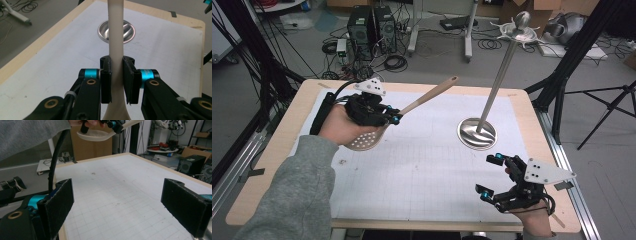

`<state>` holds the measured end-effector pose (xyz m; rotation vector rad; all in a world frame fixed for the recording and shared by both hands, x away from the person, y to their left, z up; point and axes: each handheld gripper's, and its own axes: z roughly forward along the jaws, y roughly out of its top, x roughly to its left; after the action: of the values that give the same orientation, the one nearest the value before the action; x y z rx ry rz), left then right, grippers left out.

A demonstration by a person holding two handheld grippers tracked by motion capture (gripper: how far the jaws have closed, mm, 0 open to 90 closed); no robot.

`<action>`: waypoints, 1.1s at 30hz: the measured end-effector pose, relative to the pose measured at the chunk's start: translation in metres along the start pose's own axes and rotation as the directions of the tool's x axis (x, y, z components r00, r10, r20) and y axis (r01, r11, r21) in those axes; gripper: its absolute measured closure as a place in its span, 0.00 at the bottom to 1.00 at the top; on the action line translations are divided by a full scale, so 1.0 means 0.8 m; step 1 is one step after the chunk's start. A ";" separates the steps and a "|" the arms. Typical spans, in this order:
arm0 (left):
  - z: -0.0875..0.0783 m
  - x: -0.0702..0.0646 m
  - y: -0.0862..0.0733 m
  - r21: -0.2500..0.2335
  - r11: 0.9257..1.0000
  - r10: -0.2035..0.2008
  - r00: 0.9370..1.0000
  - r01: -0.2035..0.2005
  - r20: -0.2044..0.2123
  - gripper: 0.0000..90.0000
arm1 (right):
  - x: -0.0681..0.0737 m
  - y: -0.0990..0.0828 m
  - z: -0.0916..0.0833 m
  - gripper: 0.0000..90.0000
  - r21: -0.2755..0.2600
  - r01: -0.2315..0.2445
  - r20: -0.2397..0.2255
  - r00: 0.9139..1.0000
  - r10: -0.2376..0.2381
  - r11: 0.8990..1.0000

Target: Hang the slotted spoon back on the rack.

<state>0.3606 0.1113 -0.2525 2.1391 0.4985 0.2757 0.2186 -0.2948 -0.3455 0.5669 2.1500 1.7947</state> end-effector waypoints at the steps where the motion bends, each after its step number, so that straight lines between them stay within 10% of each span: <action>1: 0.000 0.000 0.003 -0.001 1.000 0.003 1.000 -0.003 0.002 0.86 | 0.000 0.000 -0.001 0.11 -0.004 -0.005 0.002 1.000 0.005 1.000; 33: -0.012 -0.004 0.087 -0.072 0.996 0.056 0.998 -0.055 0.011 0.86 | -0.001 0.000 -0.021 0.11 -0.042 -0.005 0.010 1.000 0.006 0.999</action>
<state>0.3711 0.0811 -0.1901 2.0854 0.4165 0.3063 0.2115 -0.3097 -0.3427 0.5713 2.1012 1.8309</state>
